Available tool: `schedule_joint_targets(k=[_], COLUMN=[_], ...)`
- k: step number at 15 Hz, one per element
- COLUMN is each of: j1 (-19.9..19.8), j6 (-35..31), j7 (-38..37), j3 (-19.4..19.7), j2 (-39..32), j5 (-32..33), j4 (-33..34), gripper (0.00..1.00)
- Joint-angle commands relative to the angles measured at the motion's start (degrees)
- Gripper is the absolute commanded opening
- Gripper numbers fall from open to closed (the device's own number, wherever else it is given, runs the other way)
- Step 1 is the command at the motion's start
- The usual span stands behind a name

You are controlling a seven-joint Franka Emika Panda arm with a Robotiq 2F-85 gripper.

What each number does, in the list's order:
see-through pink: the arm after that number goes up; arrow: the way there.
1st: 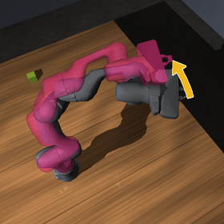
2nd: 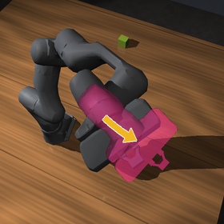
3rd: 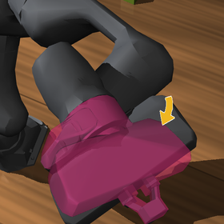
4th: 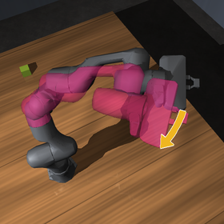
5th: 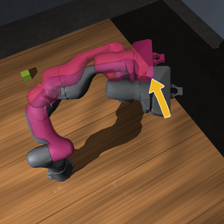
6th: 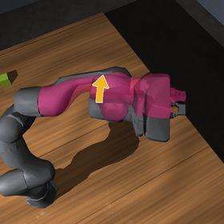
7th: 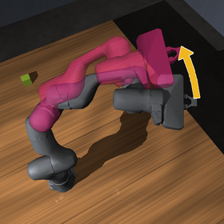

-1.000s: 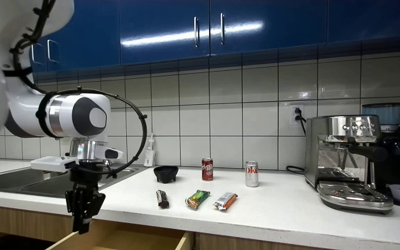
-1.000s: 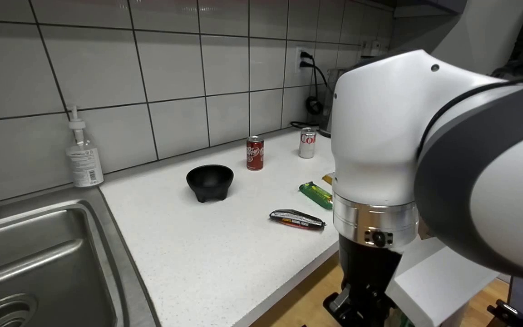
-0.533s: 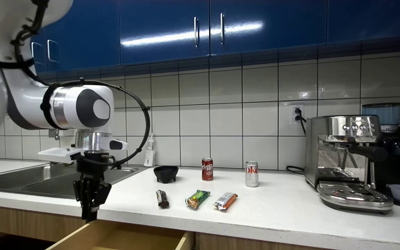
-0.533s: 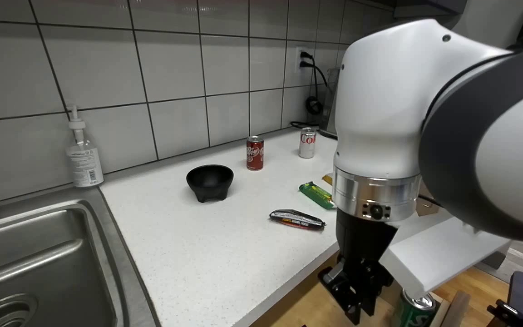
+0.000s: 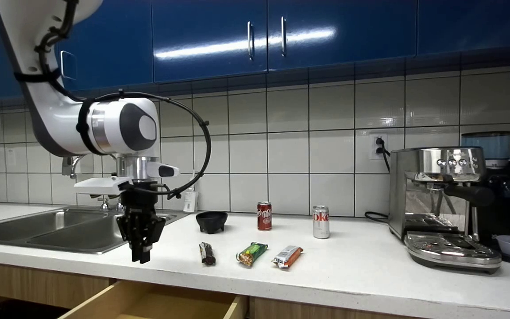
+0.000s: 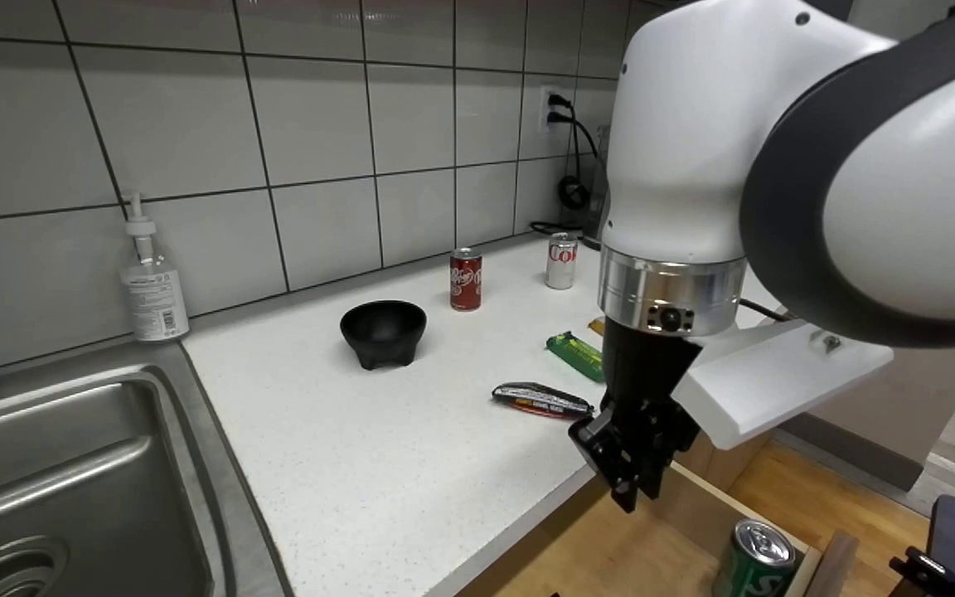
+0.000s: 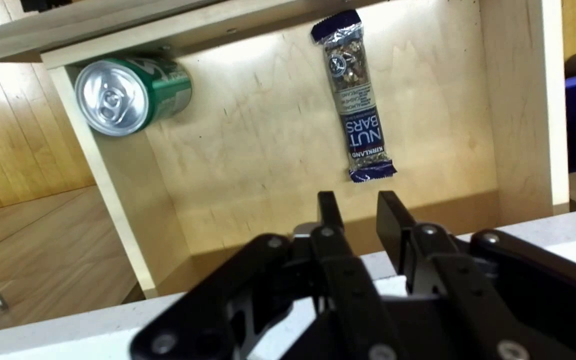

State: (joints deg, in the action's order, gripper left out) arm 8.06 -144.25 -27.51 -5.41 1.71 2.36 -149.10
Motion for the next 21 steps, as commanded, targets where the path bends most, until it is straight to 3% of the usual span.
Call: schedule_joint_targets(k=[1,3,4,5,7,14,18,19,21], j1=[-1.9,-2.4,-2.6,-2.8,-3.3,-5.7,-6.8,-6.2,-6.4], j6=[3.2,4.3,4.9,5.7,7.1,11.9,15.1,12.2,12.8], j7=[4.7,9.4,11.9,14.3,19.0,40.1,48.2,44.1,45.7], j3=[0.6,1.1,1.3,1.6,2.2,3.6,3.4,3.5,3.4], j2=[-1.1,-1.8,-2.2,-2.6,-3.7,-7.3,-8.9,-7.8,-8.3], j5=[1.9,1.0,0.9,0.6,0.7,-1.3,-3.2,-1.5,-2.0], j4=[3.8,5.2,5.8,6.4,7.5,12.1,14.5,12.1,12.9], gripper=[0.07,0.07,0.13,0.50,0.47,0.97,1.00,1.00,1.00])
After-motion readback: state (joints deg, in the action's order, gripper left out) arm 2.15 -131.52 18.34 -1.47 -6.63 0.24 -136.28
